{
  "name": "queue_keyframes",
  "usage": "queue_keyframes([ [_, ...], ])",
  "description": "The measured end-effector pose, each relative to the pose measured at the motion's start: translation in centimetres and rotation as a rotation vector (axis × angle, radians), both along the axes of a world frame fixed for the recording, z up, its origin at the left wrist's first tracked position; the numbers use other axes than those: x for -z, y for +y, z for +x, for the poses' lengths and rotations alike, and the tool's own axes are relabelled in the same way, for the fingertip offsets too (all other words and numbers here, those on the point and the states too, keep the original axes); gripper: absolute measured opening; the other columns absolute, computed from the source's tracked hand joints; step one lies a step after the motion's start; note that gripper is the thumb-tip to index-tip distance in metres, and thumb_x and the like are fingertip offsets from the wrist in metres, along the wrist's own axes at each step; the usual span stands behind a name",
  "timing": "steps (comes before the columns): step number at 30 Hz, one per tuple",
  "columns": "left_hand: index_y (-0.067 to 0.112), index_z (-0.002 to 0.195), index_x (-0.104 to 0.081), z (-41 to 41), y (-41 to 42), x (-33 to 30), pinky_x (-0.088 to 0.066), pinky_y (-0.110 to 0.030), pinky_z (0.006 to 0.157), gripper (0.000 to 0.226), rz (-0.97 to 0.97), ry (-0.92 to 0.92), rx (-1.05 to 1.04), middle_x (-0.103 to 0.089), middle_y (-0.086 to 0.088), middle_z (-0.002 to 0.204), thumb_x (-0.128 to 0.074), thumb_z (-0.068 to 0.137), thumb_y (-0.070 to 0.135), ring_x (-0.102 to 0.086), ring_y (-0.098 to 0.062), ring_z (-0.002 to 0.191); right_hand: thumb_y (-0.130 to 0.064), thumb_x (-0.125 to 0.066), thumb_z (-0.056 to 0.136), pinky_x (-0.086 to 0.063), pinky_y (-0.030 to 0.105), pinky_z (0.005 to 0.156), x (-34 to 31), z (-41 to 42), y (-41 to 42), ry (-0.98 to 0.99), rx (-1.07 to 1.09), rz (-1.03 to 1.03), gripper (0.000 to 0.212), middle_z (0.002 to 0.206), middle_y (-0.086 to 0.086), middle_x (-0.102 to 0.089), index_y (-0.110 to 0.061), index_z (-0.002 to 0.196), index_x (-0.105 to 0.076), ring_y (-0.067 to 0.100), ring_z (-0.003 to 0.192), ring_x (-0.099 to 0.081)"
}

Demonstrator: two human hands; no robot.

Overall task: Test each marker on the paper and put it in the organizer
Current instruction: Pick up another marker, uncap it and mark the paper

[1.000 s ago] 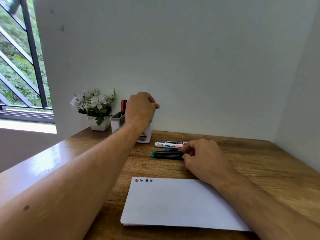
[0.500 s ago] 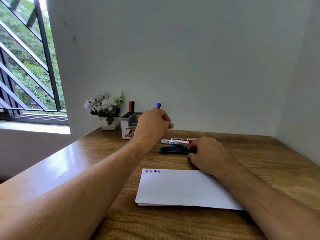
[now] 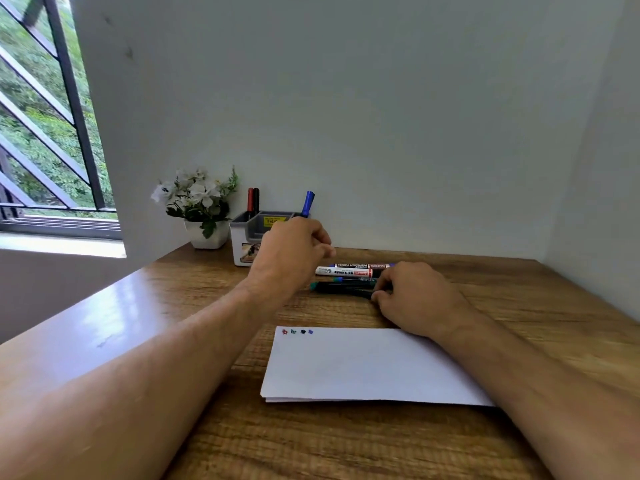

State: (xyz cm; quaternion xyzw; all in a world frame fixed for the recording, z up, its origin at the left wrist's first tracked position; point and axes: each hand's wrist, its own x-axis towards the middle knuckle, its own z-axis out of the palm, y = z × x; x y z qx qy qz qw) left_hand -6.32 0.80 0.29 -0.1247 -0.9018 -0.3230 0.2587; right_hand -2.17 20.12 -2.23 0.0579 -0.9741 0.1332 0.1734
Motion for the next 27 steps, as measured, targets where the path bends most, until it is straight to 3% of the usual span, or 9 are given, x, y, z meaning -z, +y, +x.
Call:
queue_keyframes([
  [5,0.034,0.091,-0.065,0.1,0.1,0.1,-0.043,-0.012,0.067,0.008,0.167,0.090,0.015,-0.067,0.018,0.079,-0.071,0.087,0.037,-0.061,0.005,0.077,-0.031,-0.052,0.092,-0.048,0.033,0.072,-0.7,0.2,0.3,0.009,0.032,-0.124,0.018,0.097,0.006,-0.071,-0.023,0.093,-0.068,0.028,0.090,-0.064],
  [8,0.029,0.103,-0.066,-0.1,0.0,0.0,-0.044,-0.011,0.072,0.016,0.295,0.120,0.036,-0.067,0.017,0.082,-0.071,0.088,0.033,-0.062,0.006,0.079,-0.028,-0.053,0.096,-0.037,0.030,0.061,-1.0,0.4,0.3,-0.003,-0.013,-0.484,0.024,0.082,0.001,-0.067,-0.020,0.078,-0.066,0.019,0.076,-0.060],
  [12,0.033,0.094,-0.067,-0.2,0.3,0.2,-0.047,-0.005,0.063,0.008,0.267,0.025,0.161,-0.070,0.014,0.081,-0.072,0.087,0.034,-0.064,0.009,0.077,-0.024,-0.055,0.095,-0.032,0.028,0.050,-1.4,0.8,-0.1,-0.048,-0.122,-0.884,0.026,0.057,0.001,-0.061,-0.017,0.070,-0.059,0.015,0.048,-0.045],
  [14,0.033,0.093,-0.069,-0.1,0.5,0.3,-0.054,-0.013,0.075,0.009,0.225,-0.039,0.261,-0.073,0.013,0.084,-0.072,0.085,0.038,-0.066,0.005,0.080,-0.017,-0.058,0.094,-0.031,0.022,0.038,-1.6,1.0,-0.3,-0.079,-0.219,-1.066,0.018,0.058,0.005,-0.066,-0.017,0.077,-0.059,0.013,0.039,-0.043],
  [17,0.034,0.097,-0.073,0.5,0.7,0.3,-0.056,-0.035,0.090,0.030,0.190,-0.157,0.448,-0.075,0.013,0.091,-0.071,0.075,0.055,-0.070,-0.004,0.090,-0.009,-0.068,0.089,-0.028,0.015,0.032,-1.6,0.9,-0.4,-0.081,-0.308,-1.185,0.012,0.063,0.009,-0.068,-0.017,0.082,-0.063,0.011,0.032,-0.043],
  [19,0.035,0.098,-0.074,0.7,0.8,0.3,-0.055,-0.036,0.091,0.032,0.161,-0.228,0.528,-0.076,0.012,0.092,-0.075,0.072,0.053,-0.070,-0.006,0.091,-0.008,-0.073,0.085,-0.030,0.016,0.033,-1.5,0.8,-0.2,-0.079,-0.319,-1.206,0.012,0.060,0.007,-0.066,-0.019,0.084,-0.069,0.012,0.035,-0.047],
  [21,0.034,0.098,-0.075,0.6,0.8,0.3,-0.054,-0.031,0.086,0.022,0.125,-0.252,0.551,-0.076,0.011,0.090,-0.080,0.077,0.038,-0.070,-0.006,0.087,-0.007,-0.075,0.083,-0.034,0.019,0.034,-1.3,0.8,-0.2,-0.094,-0.338,-1.244,0.013,0.060,0.007,-0.066,-0.020,0.085,-0.074,0.013,0.038,-0.051],
  [24,0.029,0.099,-0.075,0.4,0.7,0.5,-0.056,-0.023,0.074,0.017,0.170,-0.285,0.587,-0.076,0.006,0.086,-0.076,0.084,0.022,-0.071,-0.009,0.079,-0.019,-0.076,0.084,-0.035,0.021,0.036,-1.4,1.0,-0.2,-0.129,-0.387,-1.298,0.006,0.071,0.009,-0.070,-0.016,0.088,-0.078,0.013,0.041,-0.051],
  [27,0.028,0.106,-0.073,0.3,0.0,0.4,-0.057,-0.024,0.076,0.021,0.136,-0.284,0.546,-0.076,0.009,0.086,-0.072,0.087,0.018,-0.072,-0.009,0.080,-0.052,-0.063,0.082,-0.034,0.021,0.038,-1.7,1.0,-0.1,-0.164,-0.401,-1.354,0.044,0.076,0.007,-0.071,-0.012,0.090,-0.080,0.013,0.041,-0.048],
])
